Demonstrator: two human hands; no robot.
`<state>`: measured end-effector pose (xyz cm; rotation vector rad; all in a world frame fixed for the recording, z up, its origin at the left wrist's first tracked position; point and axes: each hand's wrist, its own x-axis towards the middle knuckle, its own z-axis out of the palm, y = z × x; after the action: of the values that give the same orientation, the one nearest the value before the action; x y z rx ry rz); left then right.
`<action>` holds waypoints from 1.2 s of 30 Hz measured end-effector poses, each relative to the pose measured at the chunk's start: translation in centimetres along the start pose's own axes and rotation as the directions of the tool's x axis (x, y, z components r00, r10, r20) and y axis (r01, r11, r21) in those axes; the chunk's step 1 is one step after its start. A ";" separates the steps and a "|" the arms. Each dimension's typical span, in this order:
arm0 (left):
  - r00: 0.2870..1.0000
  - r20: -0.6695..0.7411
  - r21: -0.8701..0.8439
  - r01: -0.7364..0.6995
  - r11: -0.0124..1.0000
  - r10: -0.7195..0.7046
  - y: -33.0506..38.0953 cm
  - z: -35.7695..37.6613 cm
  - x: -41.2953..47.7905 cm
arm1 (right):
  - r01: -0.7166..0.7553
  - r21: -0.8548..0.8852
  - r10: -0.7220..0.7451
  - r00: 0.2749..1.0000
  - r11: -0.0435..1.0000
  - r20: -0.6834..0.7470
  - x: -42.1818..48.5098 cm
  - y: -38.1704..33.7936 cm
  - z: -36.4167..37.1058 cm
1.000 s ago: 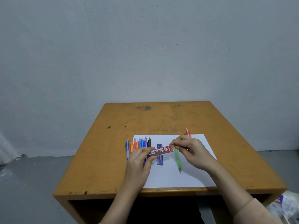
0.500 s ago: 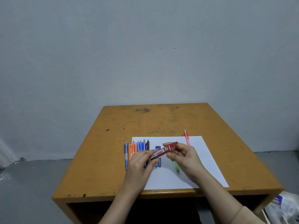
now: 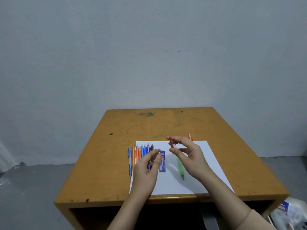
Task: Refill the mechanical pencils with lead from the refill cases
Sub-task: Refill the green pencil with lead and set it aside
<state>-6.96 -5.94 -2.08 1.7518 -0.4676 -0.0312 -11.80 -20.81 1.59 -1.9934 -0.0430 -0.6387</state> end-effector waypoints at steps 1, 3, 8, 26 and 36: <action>0.999 0.006 -0.063 0.047 0.997 -0.047 0.3 0.0 -0.1 | 0.031 -0.085 -0.029 0.999 0.996 0.028 -0.1 0.3 0.0; 0.994 0.007 -0.171 0.106 0.980 -0.106 0.6 0.0 -0.4 | 0.104 -0.234 -0.093 0.994 0.967 0.057 -0.3 0.9 0.2; 0.963 -0.013 -0.409 0.242 0.880 -0.271 1.2 -0.2 -0.1 | 0.262 -0.393 -0.256 0.964 0.882 0.069 -0.5 1.5 0.7; 0.840 0.208 -0.741 0.470 0.480 -0.502 4.9 -1.5 -0.2 | 0.531 -0.665 -0.566 0.802 0.526 0.192 0.8 1.9 -0.3; 0.817 0.227 -0.719 0.507 0.475 -0.530 5.7 -1.8 -0.4 | 0.586 -0.713 -0.576 0.756 0.385 0.311 1.0 1.6 -1.2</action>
<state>-8.51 -4.99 3.65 0.9705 0.1464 -0.5733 -11.00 -22.89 1.14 -2.8749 -0.6154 -1.2736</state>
